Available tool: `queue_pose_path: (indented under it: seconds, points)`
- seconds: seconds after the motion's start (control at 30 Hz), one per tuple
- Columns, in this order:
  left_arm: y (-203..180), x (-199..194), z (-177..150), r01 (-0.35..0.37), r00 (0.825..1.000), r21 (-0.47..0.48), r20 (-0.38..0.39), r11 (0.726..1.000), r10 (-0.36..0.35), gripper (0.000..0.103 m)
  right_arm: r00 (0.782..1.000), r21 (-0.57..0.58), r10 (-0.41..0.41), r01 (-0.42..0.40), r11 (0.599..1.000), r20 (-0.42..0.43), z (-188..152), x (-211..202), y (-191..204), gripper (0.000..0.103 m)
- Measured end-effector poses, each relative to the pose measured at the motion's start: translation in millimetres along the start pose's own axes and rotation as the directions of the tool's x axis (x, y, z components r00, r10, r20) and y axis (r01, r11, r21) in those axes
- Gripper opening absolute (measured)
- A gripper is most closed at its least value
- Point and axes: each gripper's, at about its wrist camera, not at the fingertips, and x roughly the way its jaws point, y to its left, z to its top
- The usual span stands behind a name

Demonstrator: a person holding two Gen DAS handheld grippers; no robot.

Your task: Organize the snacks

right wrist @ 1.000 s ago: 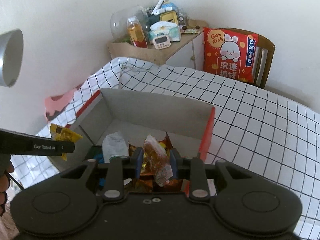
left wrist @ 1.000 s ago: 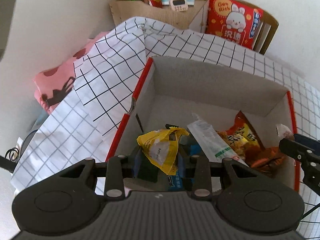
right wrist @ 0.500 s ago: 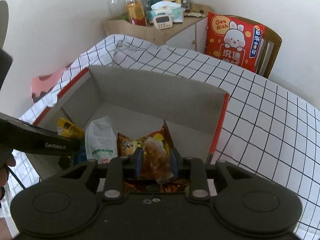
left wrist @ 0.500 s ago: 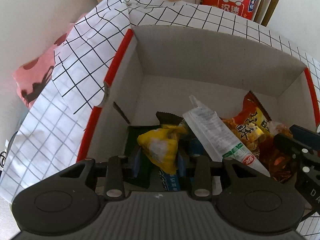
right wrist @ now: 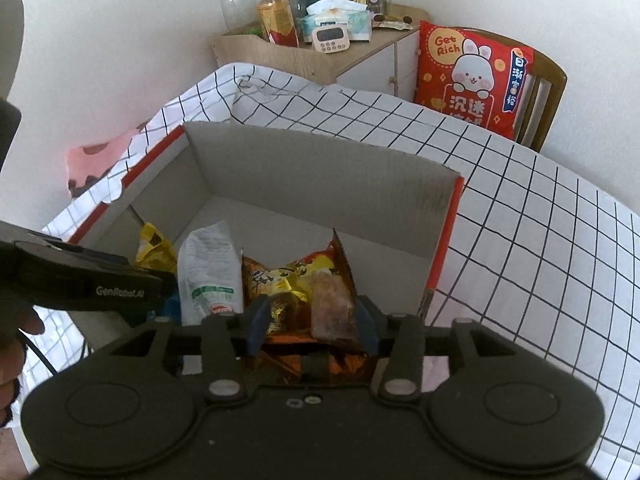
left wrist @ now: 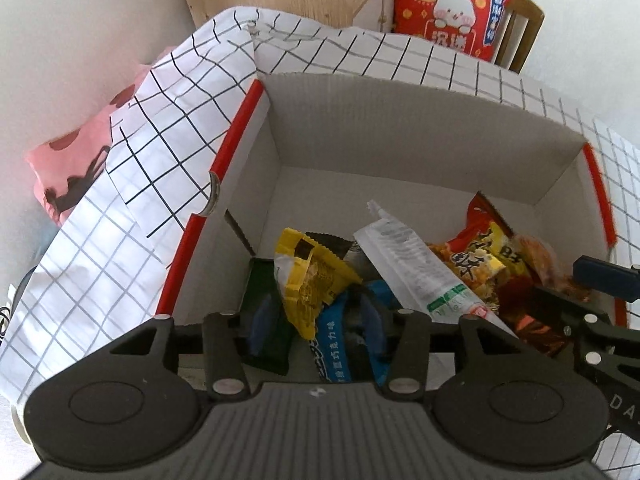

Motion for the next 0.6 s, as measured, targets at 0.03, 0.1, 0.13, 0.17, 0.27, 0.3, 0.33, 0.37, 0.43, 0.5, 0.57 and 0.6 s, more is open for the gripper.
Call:
queue_pose_path:
  seconds: [0.03, 0.1, 0.13, 0.17, 0.27, 0.3, 0.33, 0.37, 0.43, 0.5, 0.57, 0.6]
  points:
    - [0.6, -3.6, -1.1, 0.003, 1.000, -0.002, 0.008, 1.000, -0.003, 0.054, 1.000, 0.001, 0.005, -0.005, 1.000, 0.006, -0.2, -3.8, 0.6, 0.052]
    - [2.1, -13.5, -4.5, 0.013, 0.999, -0.007, 0.036, 1.000, -0.012, 0.057, 1.000, 0.003, 0.017, -0.017, 1.000, 0.022, -0.5, -12.7, 1.5, 0.058]
    - [3.1, -18.3, -6.3, 0.016, 0.999, -0.008, 0.048, 1.000, -0.016, 0.057, 0.999, 0.001, 0.026, -0.026, 1.000, 0.033, -1.0, -18.6, 2.0, 0.059]
    - [3.9, -23.4, -8.8, 0.016, 0.998, -0.013, 0.058, 1.000, -0.016, 0.057, 0.998, 0.000, 0.034, -0.034, 0.999, 0.044, -1.4, -24.1, 2.6, 0.063]
    - [6.4, -40.0, -16.0, 0.028, 0.995, -0.018, 0.093, 0.999, -0.026, 0.057, 0.996, 0.011, 0.057, -0.058, 0.998, 0.073, -4.1, -41.3, 1.7, 0.067]
    - [7.3, -44.3, -17.4, 0.028, 0.994, -0.020, 0.105, 0.999, -0.026, 0.057, 0.994, 0.017, 0.065, -0.066, 0.998, 0.084, -5.3, -47.1, 1.0, 0.069]
    - [7.9, -49.8, -19.7, 0.030, 0.993, -0.021, 0.118, 0.999, -0.027, 0.057, 0.993, 0.022, 0.067, -0.070, 0.997, 0.093, -6.2, -52.0, 0.4, 0.070]
    - [7.9, -55.6, -22.5, 0.035, 0.991, -0.024, 0.131, 0.999, -0.031, 0.057, 0.992, 0.026, 0.069, -0.072, 0.997, 0.106, -7.3, -57.9, -0.1, 0.072]
    - [9.5, -67.2, -27.0, 0.046, 0.987, -0.034, 0.155, 0.998, -0.040, 0.057, 0.988, 0.025, 0.075, -0.079, 0.997, 0.131, -9.7, -69.9, -0.2, 0.075]
    - [9.7, -80.1, -32.3, 0.059, 0.981, -0.035, 0.185, 0.998, -0.051, 0.057, 0.983, 0.019, 0.084, -0.088, 0.996, 0.161, -12.0, -83.0, 0.9, 0.080]
    - [8.0, -92.9, -38.2, 0.056, 0.975, -0.031, 0.217, 0.998, -0.047, 0.059, 0.977, 0.010, 0.089, -0.092, 0.996, 0.193, -15.0, -96.1, 1.7, 0.084]
    - [6.3, -100.6, -41.9, 0.047, 0.970, -0.028, 0.239, 0.998, -0.039, 0.063, 0.973, 0.004, 0.095, -0.098, 0.995, 0.210, -16.8, -103.4, 2.2, 0.087]
